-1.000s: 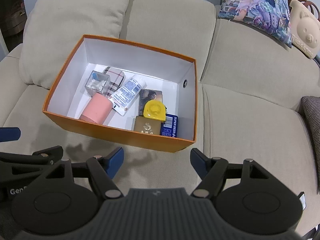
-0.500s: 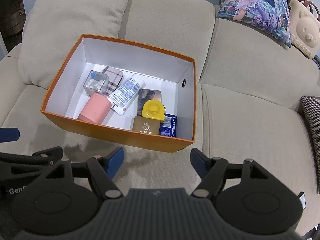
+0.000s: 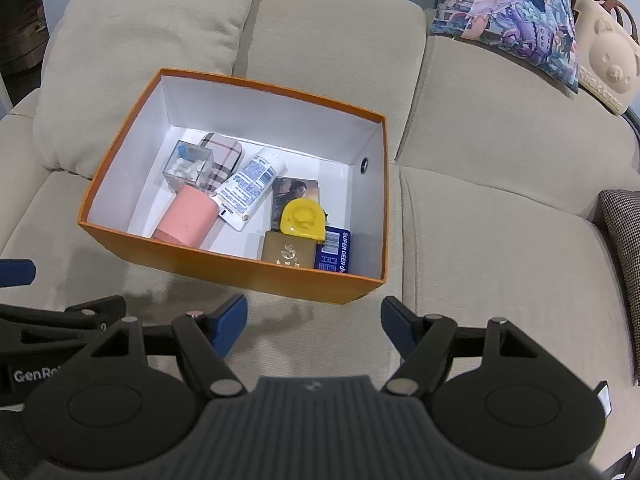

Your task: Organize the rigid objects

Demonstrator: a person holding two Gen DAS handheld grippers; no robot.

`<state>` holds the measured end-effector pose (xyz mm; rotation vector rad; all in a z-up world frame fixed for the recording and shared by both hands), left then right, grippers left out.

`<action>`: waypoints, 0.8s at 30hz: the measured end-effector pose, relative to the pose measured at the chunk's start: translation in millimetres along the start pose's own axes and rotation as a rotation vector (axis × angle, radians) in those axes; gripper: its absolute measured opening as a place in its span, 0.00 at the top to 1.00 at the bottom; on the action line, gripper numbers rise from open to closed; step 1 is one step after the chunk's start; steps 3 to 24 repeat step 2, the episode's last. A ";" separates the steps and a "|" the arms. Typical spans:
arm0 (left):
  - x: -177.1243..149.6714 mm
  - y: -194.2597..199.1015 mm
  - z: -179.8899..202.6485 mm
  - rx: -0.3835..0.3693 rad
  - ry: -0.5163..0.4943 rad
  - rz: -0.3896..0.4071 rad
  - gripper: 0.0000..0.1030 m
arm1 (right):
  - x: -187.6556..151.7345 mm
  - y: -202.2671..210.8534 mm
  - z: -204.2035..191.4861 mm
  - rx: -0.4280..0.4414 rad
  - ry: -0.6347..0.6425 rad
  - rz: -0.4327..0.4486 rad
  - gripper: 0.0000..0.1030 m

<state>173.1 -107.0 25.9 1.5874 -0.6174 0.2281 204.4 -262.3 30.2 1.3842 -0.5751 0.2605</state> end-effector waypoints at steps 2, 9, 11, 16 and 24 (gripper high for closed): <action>0.3 1.1 0.5 0.004 -0.007 0.004 0.00 | 0.0 0.0 0.2 -0.001 0.000 0.001 0.27; 0.3 1.1 0.5 0.004 -0.007 0.004 0.00 | 0.0 0.0 0.2 -0.001 0.000 0.001 0.27; 0.3 1.1 0.5 0.004 -0.007 0.004 0.00 | 0.0 0.0 0.2 -0.001 0.000 0.001 0.27; 0.3 1.1 0.5 0.004 -0.007 0.004 0.00 | 0.0 0.0 0.2 -0.001 0.000 0.001 0.27; 0.3 1.1 0.5 0.004 -0.007 0.004 0.00 | 0.0 0.0 0.2 -0.001 0.000 0.001 0.27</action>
Point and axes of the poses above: each gripper's, at about its wrist camera, not at the fingertips, and y roughly against the way its jaws point, z to its right, x to its top, the point moved 4 cm from there along -y, roughly the way its jaws point, and after that the axes turned 8 degrees about -y, right-handed, at the moved point
